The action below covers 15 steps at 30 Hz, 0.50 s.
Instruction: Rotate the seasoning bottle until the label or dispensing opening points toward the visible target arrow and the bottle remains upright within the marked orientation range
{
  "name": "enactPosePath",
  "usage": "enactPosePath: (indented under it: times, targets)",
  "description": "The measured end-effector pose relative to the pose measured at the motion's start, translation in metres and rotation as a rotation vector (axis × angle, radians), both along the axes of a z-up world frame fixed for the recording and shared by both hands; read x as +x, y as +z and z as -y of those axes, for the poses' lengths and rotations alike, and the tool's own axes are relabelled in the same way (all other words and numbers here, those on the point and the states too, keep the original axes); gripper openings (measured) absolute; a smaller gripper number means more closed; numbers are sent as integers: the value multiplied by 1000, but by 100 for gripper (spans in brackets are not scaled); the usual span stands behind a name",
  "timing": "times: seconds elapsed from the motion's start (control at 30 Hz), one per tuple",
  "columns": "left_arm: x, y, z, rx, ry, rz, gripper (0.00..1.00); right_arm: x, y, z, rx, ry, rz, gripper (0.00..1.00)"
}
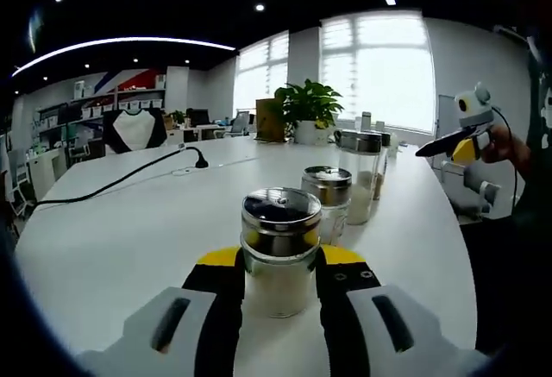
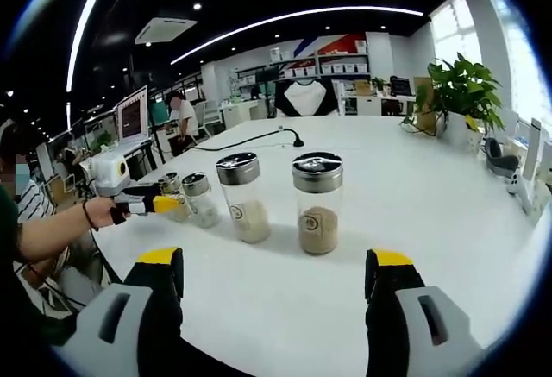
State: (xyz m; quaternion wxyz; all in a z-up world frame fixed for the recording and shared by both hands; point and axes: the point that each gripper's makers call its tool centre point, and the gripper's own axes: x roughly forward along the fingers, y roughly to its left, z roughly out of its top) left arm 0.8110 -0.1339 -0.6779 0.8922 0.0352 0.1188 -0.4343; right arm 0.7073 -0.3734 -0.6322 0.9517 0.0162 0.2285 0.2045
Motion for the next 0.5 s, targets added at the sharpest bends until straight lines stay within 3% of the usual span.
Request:
enactPosePath:
  times: [0.5]
  targets:
    - [-4,-1,2,19,-158,3,34,-2,2,0,11,1,9,89]
